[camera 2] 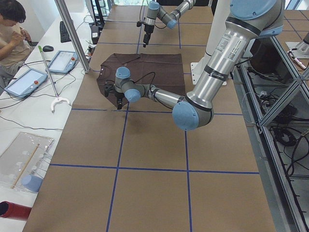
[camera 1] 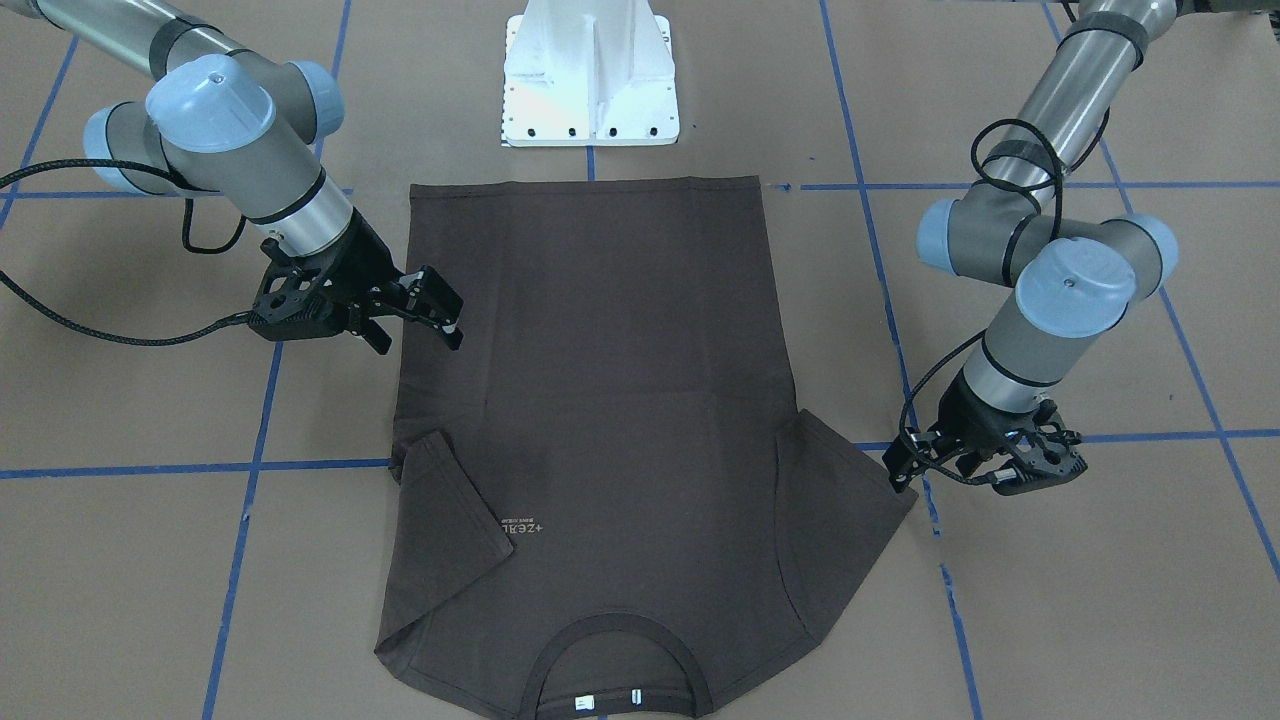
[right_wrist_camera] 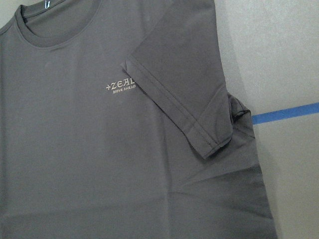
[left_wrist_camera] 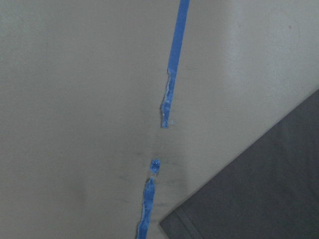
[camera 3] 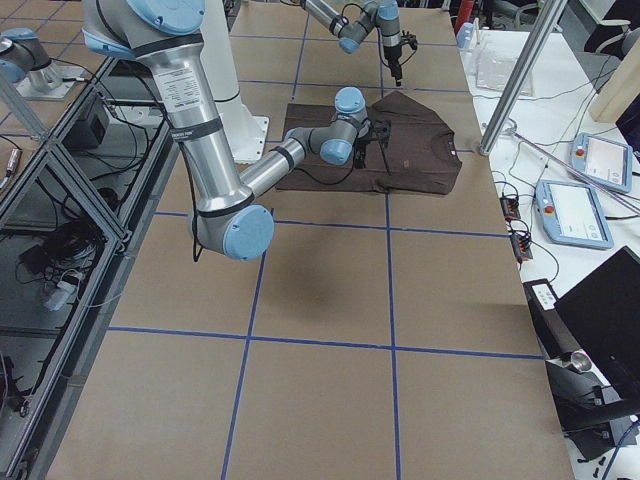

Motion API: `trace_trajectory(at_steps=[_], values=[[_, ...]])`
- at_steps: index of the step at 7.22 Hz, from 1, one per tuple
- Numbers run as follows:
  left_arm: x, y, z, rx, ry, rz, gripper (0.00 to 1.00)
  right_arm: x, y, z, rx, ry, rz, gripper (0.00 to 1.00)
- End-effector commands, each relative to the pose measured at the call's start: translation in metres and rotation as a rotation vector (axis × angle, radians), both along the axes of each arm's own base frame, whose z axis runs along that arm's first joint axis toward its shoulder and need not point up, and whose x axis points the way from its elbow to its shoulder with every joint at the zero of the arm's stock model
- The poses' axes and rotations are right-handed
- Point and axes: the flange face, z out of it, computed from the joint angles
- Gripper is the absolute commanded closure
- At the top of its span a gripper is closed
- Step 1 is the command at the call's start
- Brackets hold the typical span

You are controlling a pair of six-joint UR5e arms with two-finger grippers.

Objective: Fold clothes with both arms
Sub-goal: 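Move the left gripper to the sleeve nearest it and grasp it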

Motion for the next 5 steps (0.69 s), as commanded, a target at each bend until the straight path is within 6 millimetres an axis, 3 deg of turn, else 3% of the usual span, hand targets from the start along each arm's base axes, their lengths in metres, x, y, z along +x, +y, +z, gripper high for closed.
trace_trajectory(at_steps=[1, 5], values=[[0.014, 0.004, 0.002, -0.010, -0.002, 0.006, 0.08, -0.002, 0.000, 0.002, -0.003, 0.004, -0.002, 0.00], [0.025, 0.006, 0.007, 0.000, -0.025, -0.009, 0.20, -0.004, 0.000, 0.004, -0.003, 0.008, 0.000, 0.00]])
